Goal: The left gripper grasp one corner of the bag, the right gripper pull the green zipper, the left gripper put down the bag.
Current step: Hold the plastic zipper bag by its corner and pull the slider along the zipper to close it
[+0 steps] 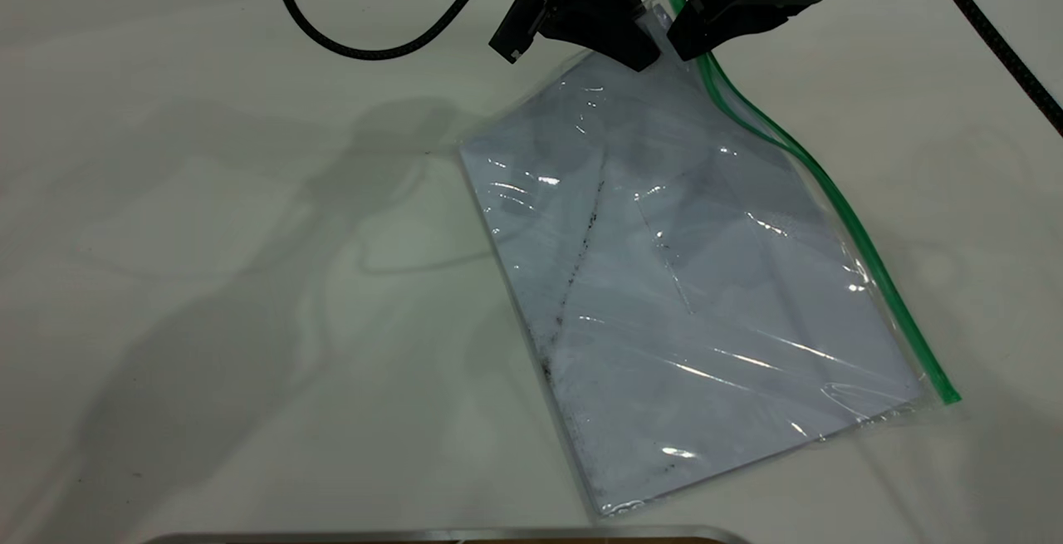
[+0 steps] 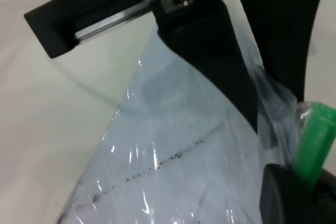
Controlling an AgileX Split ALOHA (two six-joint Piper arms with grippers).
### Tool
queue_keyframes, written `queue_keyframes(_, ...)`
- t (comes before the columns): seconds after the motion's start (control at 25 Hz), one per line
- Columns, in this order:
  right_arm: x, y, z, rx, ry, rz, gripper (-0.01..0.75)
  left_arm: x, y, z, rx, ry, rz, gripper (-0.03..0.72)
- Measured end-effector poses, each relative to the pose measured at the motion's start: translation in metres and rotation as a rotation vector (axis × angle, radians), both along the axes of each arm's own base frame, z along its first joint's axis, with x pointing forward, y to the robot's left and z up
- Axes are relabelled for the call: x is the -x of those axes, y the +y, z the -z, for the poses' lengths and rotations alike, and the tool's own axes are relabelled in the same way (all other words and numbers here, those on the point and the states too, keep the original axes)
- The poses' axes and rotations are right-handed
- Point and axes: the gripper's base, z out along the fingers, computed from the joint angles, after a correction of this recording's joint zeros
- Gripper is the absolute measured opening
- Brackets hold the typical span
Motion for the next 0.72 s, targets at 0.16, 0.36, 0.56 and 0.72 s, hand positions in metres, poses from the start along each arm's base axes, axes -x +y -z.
queue_keyframes(0.16,-0.001,-0.004,0.0,-0.001,0.017,0.029,0.035,-0.003,0.004,-0.001,0.025,0.013,-0.022,0.053)
queue_keyframes(0.36,-0.005,-0.014,-0.001,-0.015,0.047,0.087,0.035,-0.008,0.008,-0.003,0.081,0.043,-0.06,0.053)
queue_keyframes(0.56,-0.006,-0.016,0.0,-0.019,0.066,0.114,0.035,-0.008,0.008,-0.004,0.096,0.051,-0.068,0.053)
queue_keyframes(0.72,-0.007,-0.016,0.007,-0.015,0.085,0.121,0.035,-0.009,0.01,-0.004,0.098,0.052,-0.073,0.053)
